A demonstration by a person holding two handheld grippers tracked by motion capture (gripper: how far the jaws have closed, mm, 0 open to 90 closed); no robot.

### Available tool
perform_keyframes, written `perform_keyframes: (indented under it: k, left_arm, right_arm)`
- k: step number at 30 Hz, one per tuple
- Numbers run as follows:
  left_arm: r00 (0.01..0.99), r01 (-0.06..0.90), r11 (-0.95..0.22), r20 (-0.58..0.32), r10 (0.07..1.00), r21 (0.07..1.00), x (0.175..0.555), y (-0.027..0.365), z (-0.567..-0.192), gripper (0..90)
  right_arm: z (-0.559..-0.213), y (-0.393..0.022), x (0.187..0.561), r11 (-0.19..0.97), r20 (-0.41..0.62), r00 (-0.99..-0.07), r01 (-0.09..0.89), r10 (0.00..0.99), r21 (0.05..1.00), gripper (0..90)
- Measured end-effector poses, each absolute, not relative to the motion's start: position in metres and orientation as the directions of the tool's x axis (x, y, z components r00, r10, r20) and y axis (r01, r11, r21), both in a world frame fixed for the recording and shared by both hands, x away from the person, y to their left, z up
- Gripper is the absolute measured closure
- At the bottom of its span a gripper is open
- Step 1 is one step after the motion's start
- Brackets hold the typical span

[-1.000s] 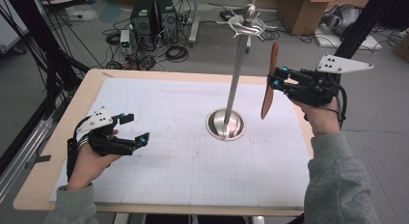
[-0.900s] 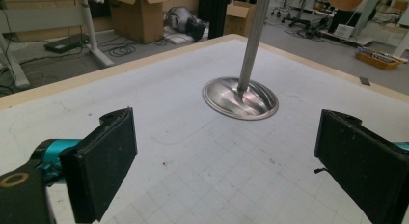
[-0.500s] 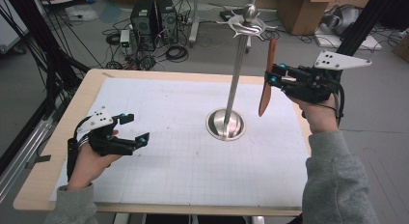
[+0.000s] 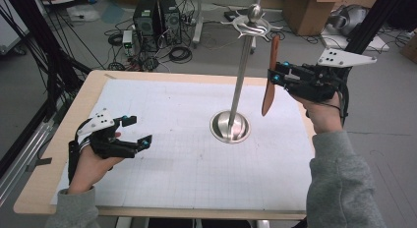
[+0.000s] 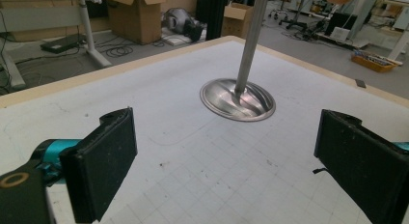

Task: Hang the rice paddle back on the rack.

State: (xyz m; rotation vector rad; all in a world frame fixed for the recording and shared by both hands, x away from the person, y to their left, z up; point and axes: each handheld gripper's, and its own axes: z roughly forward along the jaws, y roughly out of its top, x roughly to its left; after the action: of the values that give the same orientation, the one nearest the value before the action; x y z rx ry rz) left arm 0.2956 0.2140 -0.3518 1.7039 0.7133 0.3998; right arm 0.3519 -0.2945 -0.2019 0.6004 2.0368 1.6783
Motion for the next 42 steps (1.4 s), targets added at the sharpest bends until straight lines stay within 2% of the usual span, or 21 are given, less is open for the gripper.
perform_keyframes:
  k: [42]
  left_arm:
    - [0.747,0.258,-0.125,-0.115,0.655,0.958,0.297,0.217,-0.354,8.2]
  right_arm:
    - [-0.203,-0.282,0.358,0.183,-0.072,-0.792,0.05,0.606,0.982,65.4]
